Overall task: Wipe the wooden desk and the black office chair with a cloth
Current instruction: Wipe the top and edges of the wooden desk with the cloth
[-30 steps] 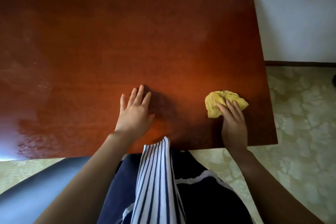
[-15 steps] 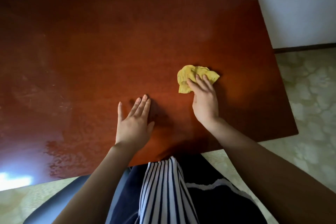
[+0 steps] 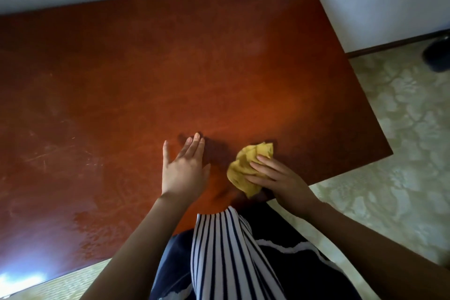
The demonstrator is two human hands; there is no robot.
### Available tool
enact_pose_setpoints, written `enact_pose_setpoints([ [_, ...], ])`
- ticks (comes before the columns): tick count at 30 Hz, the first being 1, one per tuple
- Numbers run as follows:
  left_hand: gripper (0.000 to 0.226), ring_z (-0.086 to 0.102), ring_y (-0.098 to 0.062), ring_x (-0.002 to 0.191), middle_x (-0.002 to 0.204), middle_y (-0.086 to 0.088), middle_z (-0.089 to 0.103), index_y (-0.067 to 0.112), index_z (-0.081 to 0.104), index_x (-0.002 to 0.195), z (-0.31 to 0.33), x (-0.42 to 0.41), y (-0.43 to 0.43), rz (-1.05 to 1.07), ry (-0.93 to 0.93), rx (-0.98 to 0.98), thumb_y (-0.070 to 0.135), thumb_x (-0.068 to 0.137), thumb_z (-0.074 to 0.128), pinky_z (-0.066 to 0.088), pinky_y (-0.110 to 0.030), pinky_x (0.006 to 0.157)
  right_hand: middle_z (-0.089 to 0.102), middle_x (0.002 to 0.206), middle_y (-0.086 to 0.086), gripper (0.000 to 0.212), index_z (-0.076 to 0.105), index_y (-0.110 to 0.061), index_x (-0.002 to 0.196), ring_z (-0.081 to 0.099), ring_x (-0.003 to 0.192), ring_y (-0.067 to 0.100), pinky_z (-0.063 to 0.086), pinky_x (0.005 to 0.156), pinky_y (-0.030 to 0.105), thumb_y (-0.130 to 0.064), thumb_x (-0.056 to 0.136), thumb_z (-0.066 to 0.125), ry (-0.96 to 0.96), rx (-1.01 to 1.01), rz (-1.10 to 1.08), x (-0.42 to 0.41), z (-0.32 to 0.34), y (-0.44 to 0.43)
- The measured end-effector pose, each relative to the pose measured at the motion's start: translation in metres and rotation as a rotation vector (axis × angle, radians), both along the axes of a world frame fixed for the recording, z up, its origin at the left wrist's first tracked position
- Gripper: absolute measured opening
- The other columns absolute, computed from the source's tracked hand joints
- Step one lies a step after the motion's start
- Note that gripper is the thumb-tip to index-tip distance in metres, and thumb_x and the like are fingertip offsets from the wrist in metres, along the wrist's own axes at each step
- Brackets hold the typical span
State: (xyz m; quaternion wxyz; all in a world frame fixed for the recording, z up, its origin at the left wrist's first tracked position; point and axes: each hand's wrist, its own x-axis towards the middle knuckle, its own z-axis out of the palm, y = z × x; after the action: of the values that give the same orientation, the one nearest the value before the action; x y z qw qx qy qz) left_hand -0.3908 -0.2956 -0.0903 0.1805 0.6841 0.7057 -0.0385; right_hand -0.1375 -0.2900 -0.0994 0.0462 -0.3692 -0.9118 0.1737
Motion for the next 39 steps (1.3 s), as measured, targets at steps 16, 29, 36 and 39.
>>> enact_pose_setpoints([
  [16,0.065,-0.009,-0.006,0.144,0.159,0.010,-0.006,0.021,0.001,0.151,0.003,0.027,-0.001,0.182,-0.007,-0.085,0.045,0.099,0.029,-0.019,-0.050,0.109,0.052,0.138,0.003,0.050,0.061,-0.015,0.126,0.035,0.137,0.022,0.043,0.102,0.036,0.015,0.088,0.049,0.011,-0.087,-0.248,0.011,0.006,0.139],
  [29,0.057,-0.004,-0.012,0.146,0.159,0.006,-0.002,0.019,0.004,0.152,0.011,0.032,0.008,0.197,-0.008,-0.151,0.031,0.100,0.027,-0.016,-0.053,0.110,0.033,0.152,0.004,0.063,0.042,-0.025,0.142,0.017,0.144,0.027,0.027,0.114,0.034,0.012,0.092,0.036,-0.126,0.009,-0.304,-0.096,-0.005,0.209],
  [36,0.061,-0.003,-0.015,0.146,0.160,0.001,-0.002,0.015,0.003,0.151,0.011,0.036,0.010,0.154,0.071,-0.183,0.032,0.099,0.029,-0.012,-0.052,0.112,0.035,0.151,0.003,0.054,0.043,-0.028,0.141,0.018,0.144,0.026,0.025,0.114,0.037,0.000,0.095,0.044,-0.140,-0.018,-0.024,-0.084,-0.005,0.177],
  [39,0.061,0.004,-0.019,0.146,0.160,-0.001,0.003,0.013,0.006,0.151,0.013,0.029,0.014,0.084,0.100,-0.184,0.034,0.099,0.029,-0.009,-0.051,0.113,0.046,0.144,0.008,0.045,0.054,-0.022,0.134,0.029,0.140,0.030,0.029,0.112,0.040,-0.005,0.093,0.052,-0.059,-0.040,-0.021,-0.072,-0.001,0.152],
])
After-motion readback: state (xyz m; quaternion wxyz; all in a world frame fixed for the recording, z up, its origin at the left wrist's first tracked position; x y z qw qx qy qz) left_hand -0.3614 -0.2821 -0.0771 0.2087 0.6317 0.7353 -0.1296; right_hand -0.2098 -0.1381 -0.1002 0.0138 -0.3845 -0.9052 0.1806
